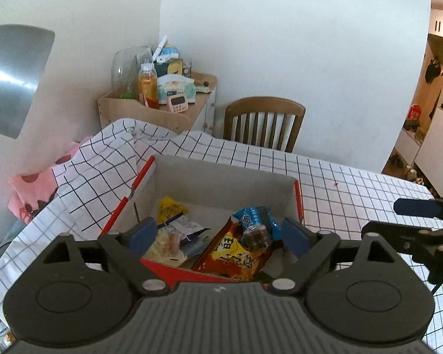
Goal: Organize snacks
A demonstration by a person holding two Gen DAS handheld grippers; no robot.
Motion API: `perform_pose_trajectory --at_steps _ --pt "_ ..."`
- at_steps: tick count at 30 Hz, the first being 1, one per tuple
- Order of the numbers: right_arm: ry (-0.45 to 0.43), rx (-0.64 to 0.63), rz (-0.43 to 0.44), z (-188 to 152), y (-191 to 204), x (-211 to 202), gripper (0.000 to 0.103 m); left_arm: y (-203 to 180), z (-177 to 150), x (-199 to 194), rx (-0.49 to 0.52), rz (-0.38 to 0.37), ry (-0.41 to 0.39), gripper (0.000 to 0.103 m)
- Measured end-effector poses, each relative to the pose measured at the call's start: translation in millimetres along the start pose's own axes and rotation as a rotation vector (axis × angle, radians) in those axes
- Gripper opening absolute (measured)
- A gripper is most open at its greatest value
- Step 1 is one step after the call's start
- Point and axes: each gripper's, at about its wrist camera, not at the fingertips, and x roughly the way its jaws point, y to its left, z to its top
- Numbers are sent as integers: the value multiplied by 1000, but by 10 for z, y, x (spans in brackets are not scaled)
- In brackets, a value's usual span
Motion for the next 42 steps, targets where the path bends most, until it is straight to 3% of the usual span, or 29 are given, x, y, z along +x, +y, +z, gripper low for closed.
perform_pose_trajectory --at_steps 15,42 --pt "-68 7 -9 -54 -32 -206 103 -118 -46 -194 21 -31 -58 97" --pt "-71 17 -34 -104 46 -232 103 -128 -115 -213 -2 -6 -27 97"
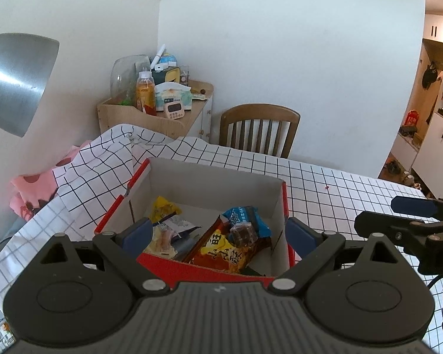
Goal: Organize snacks
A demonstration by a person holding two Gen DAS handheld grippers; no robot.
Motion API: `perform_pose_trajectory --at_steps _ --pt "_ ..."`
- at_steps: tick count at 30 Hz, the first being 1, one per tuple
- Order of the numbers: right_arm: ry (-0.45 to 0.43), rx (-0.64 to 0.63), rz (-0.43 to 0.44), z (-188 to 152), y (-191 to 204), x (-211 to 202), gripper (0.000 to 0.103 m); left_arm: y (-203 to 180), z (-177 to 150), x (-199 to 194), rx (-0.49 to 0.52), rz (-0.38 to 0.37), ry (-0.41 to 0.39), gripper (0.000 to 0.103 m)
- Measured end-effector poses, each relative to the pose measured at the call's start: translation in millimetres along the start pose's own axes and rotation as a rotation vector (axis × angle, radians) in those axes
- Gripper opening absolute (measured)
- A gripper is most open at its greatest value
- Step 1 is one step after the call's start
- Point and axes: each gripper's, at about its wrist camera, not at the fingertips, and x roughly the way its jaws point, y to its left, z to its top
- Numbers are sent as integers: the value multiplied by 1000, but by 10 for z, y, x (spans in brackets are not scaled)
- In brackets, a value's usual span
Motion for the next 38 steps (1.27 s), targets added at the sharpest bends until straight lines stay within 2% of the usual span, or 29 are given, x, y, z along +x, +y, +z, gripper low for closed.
perform_pose_trajectory --at_steps 10,20,38 --pt "8 5 2 -35 25 -1 103 9 -4 -7 -15 1 5 97" --pt "7 9 -6 -51 18 -24 103 -52 8 -15 18 -24 -8 97" --pt "16 32 -22 -103 -13 -34 103 -92 -9 38 19 -40 25 97"
